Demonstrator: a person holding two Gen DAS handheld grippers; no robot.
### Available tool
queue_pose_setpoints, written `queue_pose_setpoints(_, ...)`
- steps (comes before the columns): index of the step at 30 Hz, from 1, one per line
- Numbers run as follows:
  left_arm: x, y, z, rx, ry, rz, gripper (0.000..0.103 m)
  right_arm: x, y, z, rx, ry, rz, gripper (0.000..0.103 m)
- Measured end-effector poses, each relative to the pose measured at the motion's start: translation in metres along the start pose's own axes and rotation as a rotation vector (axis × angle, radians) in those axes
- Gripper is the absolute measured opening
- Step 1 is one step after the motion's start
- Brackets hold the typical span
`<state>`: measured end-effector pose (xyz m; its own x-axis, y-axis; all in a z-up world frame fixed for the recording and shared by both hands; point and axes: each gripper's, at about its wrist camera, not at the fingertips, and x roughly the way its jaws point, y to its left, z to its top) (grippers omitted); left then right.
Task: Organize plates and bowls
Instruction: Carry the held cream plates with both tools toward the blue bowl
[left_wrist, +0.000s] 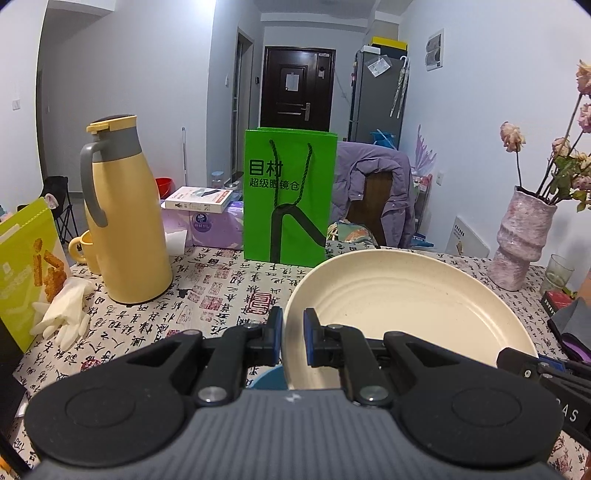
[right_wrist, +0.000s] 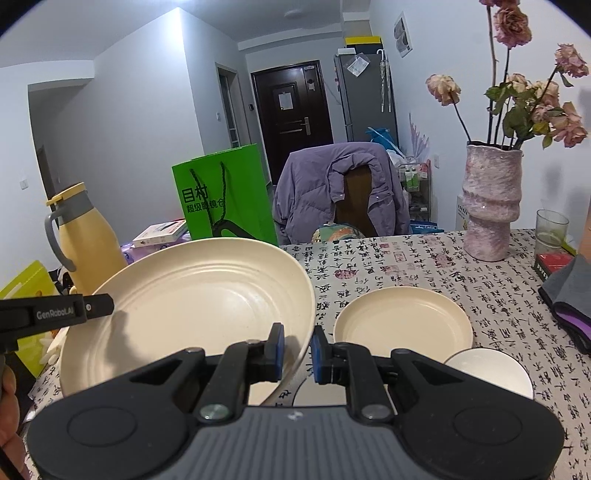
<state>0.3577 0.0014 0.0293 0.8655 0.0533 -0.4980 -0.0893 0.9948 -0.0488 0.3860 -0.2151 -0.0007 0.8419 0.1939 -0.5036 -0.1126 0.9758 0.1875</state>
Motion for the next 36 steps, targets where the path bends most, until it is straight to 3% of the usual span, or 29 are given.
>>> queue_pose_setpoints(36,-0.086,-0.044,-0.043,0.070,-0.046,0.001,0.012,-0.094,-0.034,-0.043,0.040,-0.050,-0.001,0.015)
